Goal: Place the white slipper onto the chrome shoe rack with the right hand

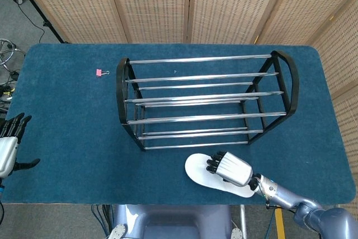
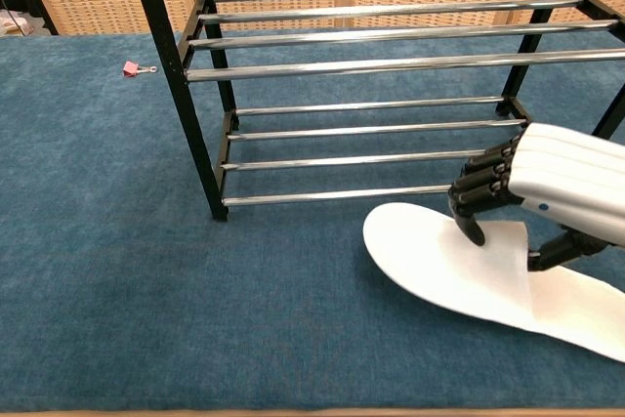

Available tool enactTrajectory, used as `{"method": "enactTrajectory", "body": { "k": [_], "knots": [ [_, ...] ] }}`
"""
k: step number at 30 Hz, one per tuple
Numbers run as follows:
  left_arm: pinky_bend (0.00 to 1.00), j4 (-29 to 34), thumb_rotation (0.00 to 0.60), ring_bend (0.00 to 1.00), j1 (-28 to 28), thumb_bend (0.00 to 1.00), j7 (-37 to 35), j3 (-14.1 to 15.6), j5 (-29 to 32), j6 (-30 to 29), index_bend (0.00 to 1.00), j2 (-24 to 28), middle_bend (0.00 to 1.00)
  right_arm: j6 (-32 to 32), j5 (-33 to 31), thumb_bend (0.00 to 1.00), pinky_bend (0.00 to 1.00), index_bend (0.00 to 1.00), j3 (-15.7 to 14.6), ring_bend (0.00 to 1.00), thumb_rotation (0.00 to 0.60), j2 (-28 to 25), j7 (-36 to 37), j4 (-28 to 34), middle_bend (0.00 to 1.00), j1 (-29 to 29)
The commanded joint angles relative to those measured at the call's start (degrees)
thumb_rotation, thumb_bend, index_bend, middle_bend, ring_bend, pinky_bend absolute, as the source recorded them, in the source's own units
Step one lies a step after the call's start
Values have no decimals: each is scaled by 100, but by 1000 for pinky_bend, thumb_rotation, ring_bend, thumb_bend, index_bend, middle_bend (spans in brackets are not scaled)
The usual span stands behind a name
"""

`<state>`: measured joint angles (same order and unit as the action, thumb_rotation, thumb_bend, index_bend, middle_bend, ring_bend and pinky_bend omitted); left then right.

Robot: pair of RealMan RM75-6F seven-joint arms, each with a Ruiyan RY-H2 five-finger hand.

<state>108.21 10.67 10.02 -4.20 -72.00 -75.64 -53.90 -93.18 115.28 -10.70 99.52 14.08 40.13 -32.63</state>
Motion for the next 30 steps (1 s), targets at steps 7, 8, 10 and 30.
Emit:
{"method": "enactTrajectory", "body": {
  "k": [7, 8, 10, 30],
  "knots": [
    [0, 43, 600, 0, -16, 0, -36, 13, -47, -23, 0, 33, 0, 184, -343, 362, 602, 592, 274, 493, 600, 117, -142, 159, 539, -60],
    [0, 44, 600, 0, -15, 0, -43, 14, -50, -21, 0, 39, 0, 241, -396, 362, 602, 592, 304, 493, 600, 154, -137, 159, 539, -67],
    [0, 40, 600, 0, -19, 0, -54, 14, -53, -27, 0, 46, 0, 378, -531, 361, 603, 593, 374, 494, 600, 240, -63, 156, 541, -79],
    [0, 32, 600, 0, -40, 0, -156, 21, -91, -37, 0, 96, 0, 1098, -1271, 361, 614, 601, 772, 498, 600, 802, 372, -77, 546, -255]
  ]
}}
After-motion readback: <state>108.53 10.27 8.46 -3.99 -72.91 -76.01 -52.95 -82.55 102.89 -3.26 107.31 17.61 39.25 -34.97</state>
